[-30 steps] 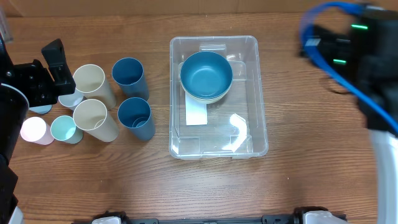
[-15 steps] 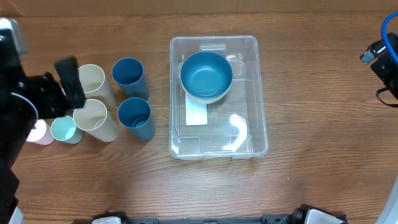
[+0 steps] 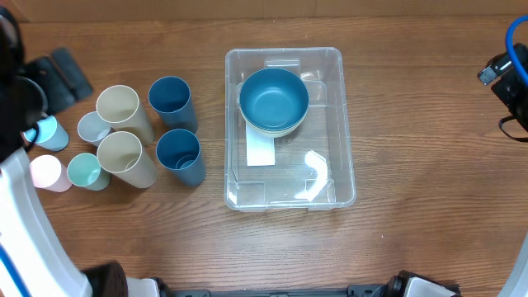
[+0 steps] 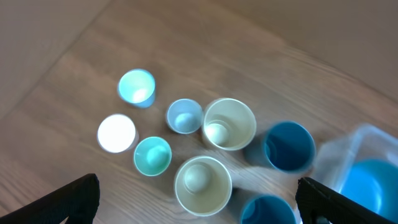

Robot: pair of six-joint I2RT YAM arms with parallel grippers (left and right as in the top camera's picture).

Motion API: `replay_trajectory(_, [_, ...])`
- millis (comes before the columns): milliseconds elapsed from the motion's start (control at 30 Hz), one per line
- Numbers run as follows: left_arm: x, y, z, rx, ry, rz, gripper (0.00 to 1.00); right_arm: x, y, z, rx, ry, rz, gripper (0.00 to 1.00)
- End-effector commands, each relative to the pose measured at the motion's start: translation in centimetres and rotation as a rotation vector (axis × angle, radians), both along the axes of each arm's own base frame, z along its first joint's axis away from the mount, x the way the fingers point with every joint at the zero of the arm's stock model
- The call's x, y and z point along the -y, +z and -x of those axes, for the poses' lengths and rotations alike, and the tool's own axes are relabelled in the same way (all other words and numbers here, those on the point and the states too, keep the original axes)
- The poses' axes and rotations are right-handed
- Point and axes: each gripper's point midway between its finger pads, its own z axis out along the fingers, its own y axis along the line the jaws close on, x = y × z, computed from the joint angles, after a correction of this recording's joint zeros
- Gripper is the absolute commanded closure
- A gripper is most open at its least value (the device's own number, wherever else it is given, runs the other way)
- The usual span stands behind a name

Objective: Pack container
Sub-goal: 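Withdraw the right arm and reach the left gripper to the light-blue cup, then grasp the small light-blue cup and place it in the bin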

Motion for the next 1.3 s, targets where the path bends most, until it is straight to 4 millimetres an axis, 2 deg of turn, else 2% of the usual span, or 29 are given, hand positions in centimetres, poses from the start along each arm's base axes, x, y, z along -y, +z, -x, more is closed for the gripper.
replay_trajectory(0, [-6.4, -4.4, -1.2, -0.076, 0.198, 0.15, 0.0, 0.1, 0.1, -0.1, 0.004, 0.0, -0.004, 0.0])
replay_trajectory(100, [-10.3, -7.8, -2.3, -0.105, 0.203, 0.281, 0.0, 0.1, 0.1, -0.1, 0.004, 0.0, -0.004, 0.0])
replay_trajectory(200, [-13.9, -11.3, -3.2, -0.146, 0.202, 0.329, 0.0, 0.1, 0.1, -0.1, 0.004, 0.0, -0.004, 0.0])
replay_trajectory(367, [-17.3, -18.0, -4.7, -0.257, 0.217, 0.382, 0.0, 0.1, 0.1, -0.1, 0.004, 0.0, -0.004, 0.0])
replay_trajectory(467, [-18.4, -21.5, -5.3, -0.322, 0.226, 0.401, 0.04, 0.1, 0.1, -0.1, 0.004, 0.0, -0.004, 0.0])
replay_trajectory(600, [-20.1, -26.3, -4.5, -0.462, 0.274, 0.379, 0.1, 0.1, 0.1, -0.1, 0.004, 0.0, -0.004, 0.0])
replay_trajectory(700, [-21.1, -28.6, -5.0, -0.491, 0.254, 0.358, 0.09, 0.1, 0.1, -0.1, 0.004, 0.0, -0.004, 0.0])
replay_trajectory(800, [-21.8, -30.0, -5.8, -0.481, 0.255, 0.351, 0.09, 0.1, 0.1, -0.1, 0.004, 0.0, -0.004, 0.0])
replay_trajectory(933, [-22.2, -32.6, -6.0, -0.515, 0.254, 0.364, 0.12, 0.1, 0.1, -0.1, 0.004, 0.0, -0.004, 0.0])
replay_trajectory(1000, [-22.2, -33.9, -6.3, -0.522, 0.25, 0.378, 0.2, 0.1, 0.1, -0.1, 0.004, 0.0, -0.004, 0.0])
replay_trajectory(1033, [-22.3, -34.2, -6.4, -0.52, 0.25, 0.377, 0.27, 0.1, 0.1, -0.1, 0.004, 0.0, -0.004, 0.0])
replay_trajectory(1133, [-23.0, -34.5, -7.2, -0.489, 0.251, 0.355, 0.65, 0.1, 0.1, -0.1, 0.004, 0.0, -0.004, 0.0])
replay_trajectory(1200, [-23.5, -34.4, -7.8, -0.465, 0.252, 0.338, 0.79, 0.1, 0.1, -0.1, 0.004, 0.0, -0.004, 0.0])
replay_trajectory(1233, [-23.6, -34.4, -7.9, -0.458, 0.252, 0.334, 0.91, 0.1, 0.1, -0.1, 0.004, 0.0, -0.004, 0.0])
replay_trajectory(1267, [-23.7, -34.3, -8.0, -0.451, 0.255, 0.331, 0.96, 0.1, 0.1, -0.1, 0.004, 0.0, -0.004, 0.0])
